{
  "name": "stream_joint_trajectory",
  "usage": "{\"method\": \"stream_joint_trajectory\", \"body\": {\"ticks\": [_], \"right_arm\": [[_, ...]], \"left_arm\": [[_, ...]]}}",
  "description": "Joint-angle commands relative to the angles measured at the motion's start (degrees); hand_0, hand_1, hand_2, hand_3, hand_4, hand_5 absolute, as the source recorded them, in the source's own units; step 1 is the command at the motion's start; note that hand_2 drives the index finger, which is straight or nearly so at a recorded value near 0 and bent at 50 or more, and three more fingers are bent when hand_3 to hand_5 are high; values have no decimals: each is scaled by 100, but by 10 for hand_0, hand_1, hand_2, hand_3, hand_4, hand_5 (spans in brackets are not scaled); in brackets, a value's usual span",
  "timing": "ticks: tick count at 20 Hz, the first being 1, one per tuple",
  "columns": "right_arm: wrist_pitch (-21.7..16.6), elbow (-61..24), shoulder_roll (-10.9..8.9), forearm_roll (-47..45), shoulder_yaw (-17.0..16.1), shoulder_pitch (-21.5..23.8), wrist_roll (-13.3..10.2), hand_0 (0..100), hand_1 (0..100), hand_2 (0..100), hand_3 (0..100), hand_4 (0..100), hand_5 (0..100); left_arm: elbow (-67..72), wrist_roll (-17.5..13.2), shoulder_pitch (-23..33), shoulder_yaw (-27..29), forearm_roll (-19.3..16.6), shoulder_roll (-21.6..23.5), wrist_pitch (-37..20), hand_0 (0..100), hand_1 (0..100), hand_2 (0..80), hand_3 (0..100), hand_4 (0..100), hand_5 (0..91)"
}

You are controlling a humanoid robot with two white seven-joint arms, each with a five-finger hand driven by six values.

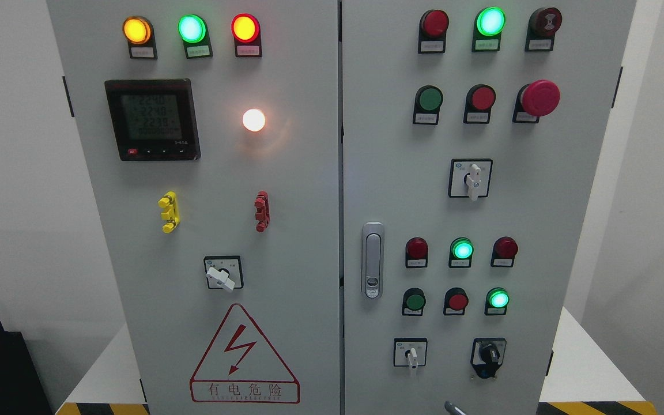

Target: Release door handle

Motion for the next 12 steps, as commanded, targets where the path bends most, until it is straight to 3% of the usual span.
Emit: {"method": "stream_joint_trajectory", "body": {"ticks": [1,12], "right_arm": [[-10,-27,30,57,-33,-1,-5,348,149,0,37,0,0],[-10,-54,57,57,-33,-10,-5,351,146,0,39,0,0]], "left_arm": [[97,5,0,62,0,2,3,120,389,0,0,0,0],[97,5,0,62,0,2,3,120,389,0,0,0,0]]}}
